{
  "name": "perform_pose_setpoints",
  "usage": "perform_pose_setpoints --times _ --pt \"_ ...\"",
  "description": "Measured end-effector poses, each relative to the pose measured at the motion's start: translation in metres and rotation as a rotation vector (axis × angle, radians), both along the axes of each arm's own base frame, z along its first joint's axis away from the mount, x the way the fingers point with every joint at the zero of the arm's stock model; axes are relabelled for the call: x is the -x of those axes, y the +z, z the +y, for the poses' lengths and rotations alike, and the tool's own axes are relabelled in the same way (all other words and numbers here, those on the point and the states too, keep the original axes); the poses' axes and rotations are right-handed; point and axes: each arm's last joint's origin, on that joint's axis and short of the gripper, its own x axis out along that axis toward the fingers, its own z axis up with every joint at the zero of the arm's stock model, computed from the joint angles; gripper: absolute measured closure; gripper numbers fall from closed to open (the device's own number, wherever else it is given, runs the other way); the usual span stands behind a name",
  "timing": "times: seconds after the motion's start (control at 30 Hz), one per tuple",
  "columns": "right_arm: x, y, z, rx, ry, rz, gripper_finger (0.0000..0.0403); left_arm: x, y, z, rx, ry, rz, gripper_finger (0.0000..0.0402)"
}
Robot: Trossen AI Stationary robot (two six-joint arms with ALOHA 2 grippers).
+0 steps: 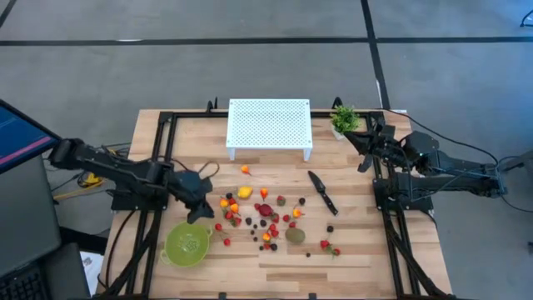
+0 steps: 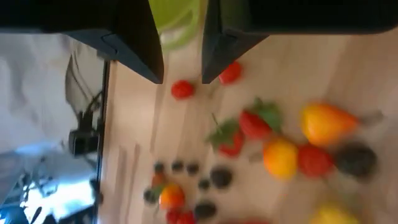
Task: Pick & Place Fruit
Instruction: Put the green strainer bowl on the shelf
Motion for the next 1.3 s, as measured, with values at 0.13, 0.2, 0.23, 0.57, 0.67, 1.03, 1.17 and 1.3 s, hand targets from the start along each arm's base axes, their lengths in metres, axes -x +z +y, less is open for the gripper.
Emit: perform_pose_setpoints --times 0.13,0.2,0.23,0.57,0.67,1.03,1.17,1.3 --pt "0.000 0.000 0.000 0.000 0.000 0.000 0.0403 -0.003 -0.004 -0.017 0.022 -0.059 0.096 0.0319" --pt "0.000 0.000 -0.001 0.000 -0.008 -0.002 0.0403 -0.006 0.001 -0.024 0.043 -0.089 0.133 0.0326" --pt "0.000 0.000 -0.001 0.001 -0.014 -0.003 0.0403 -0.007 0.004 -0.026 0.057 -0.095 0.156 0.0329" --pt "0.002 0.002 -0.008 -0.010 -0.076 -0.027 0.0403 -0.003 0.036 -0.026 0.023 -0.084 0.316 0.0368" --pt "0.002 0.002 -0.009 -0.012 -0.084 -0.028 0.0403 0.004 0.038 -0.027 0.000 -0.097 0.383 0.0379" --pt "0.002 0.002 -0.009 -0.011 -0.083 -0.028 0.0403 0.016 0.034 -0.024 -0.073 -0.075 0.508 0.0398" --pt "0.002 0.002 -0.009 -0.012 -0.083 -0.027 0.0403 0.015 0.034 -0.023 -0.091 -0.069 0.497 0.0397" --pt "0.002 0.002 -0.009 -0.012 -0.083 -0.027 0.0403 0.014 0.030 -0.023 -0.106 -0.057 0.478 0.0370"
